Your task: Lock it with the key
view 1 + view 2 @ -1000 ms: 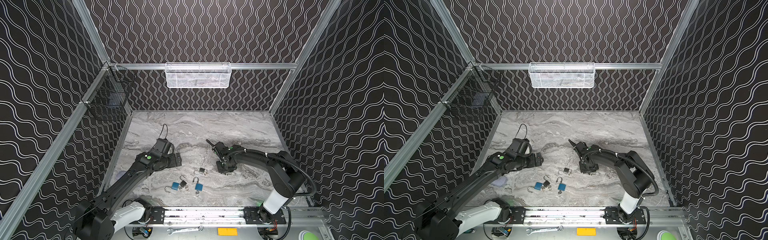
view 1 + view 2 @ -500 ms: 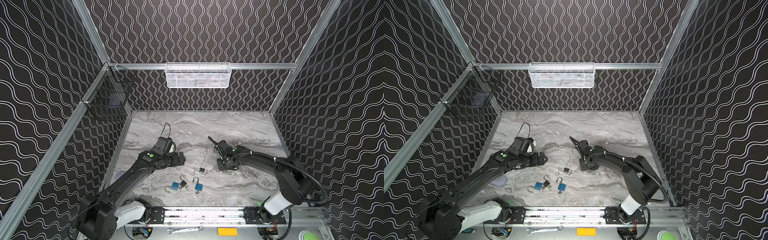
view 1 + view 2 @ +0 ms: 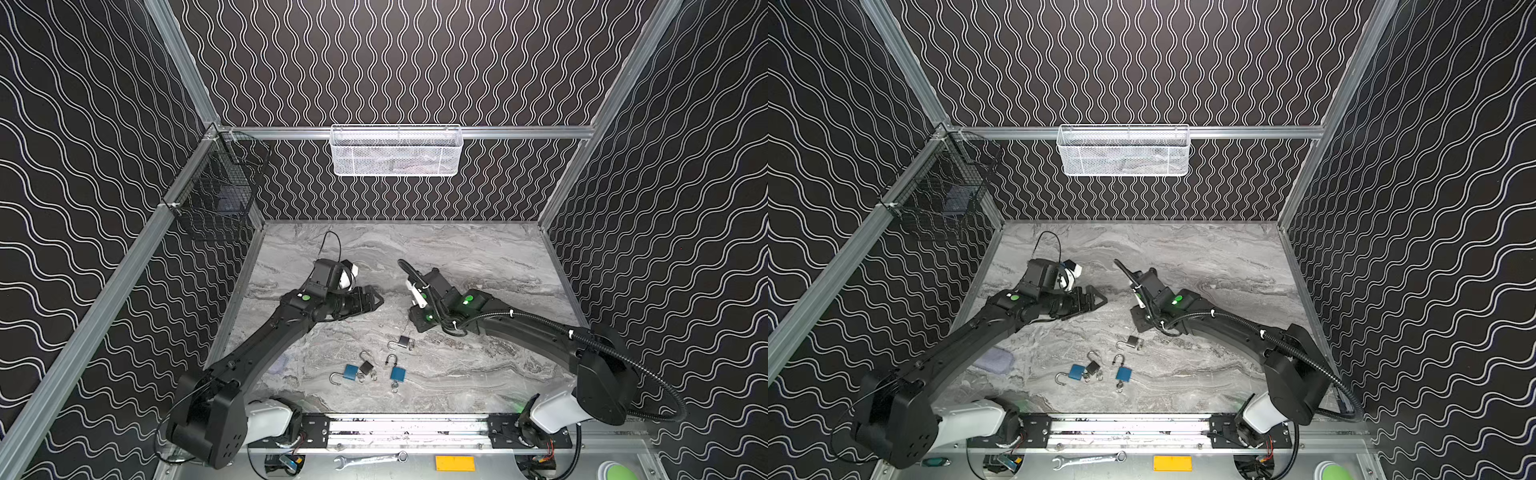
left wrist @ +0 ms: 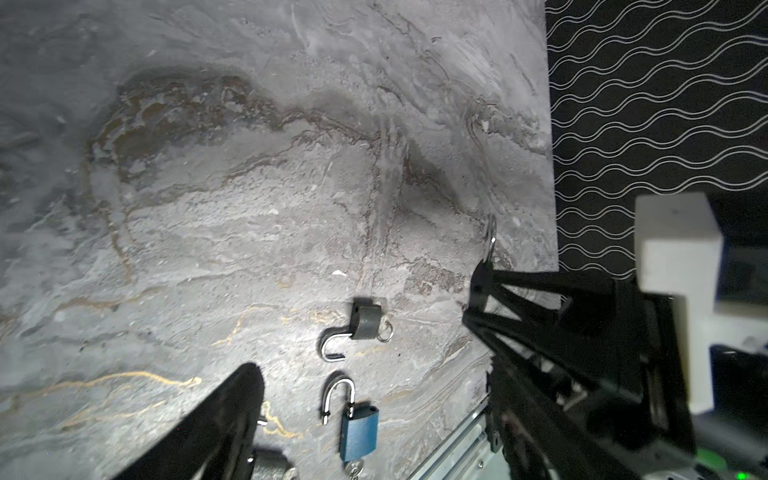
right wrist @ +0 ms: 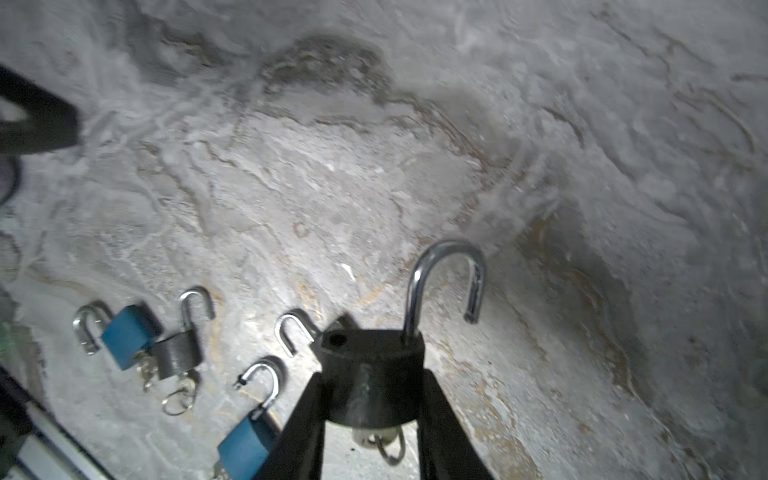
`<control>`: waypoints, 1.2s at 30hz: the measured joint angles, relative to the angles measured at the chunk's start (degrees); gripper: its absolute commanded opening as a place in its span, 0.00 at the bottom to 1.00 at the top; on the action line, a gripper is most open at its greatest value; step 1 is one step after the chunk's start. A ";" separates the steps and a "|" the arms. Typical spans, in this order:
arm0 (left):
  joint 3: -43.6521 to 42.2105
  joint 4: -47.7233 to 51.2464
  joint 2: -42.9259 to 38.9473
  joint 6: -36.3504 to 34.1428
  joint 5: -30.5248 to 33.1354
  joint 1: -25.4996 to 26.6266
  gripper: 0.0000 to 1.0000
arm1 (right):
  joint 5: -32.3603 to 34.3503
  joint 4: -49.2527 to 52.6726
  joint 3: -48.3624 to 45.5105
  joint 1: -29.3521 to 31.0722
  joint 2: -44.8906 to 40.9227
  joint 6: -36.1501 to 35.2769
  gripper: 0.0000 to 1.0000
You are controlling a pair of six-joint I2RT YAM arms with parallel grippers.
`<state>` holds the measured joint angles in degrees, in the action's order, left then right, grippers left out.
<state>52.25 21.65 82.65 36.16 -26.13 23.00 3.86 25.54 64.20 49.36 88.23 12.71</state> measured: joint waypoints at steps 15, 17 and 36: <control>-0.11 -10.34 4.87 4.61 -9.38 -2.73 0.70 | -4.79 -8.31 3.21 4.33 3.15 -1.99 0.12; -0.22 -11.50 5.14 5.68 -9.86 -2.73 0.68 | -4.81 -8.59 3.28 4.42 3.19 -2.01 0.12; -0.42 -13.77 7.06 5.11 -9.73 -3.15 0.41 | -5.84 -9.42 6.75 4.90 6.49 -2.23 0.13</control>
<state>51.83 7.88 89.71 41.28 -35.86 19.86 -1.98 16.12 70.96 54.26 94.72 10.48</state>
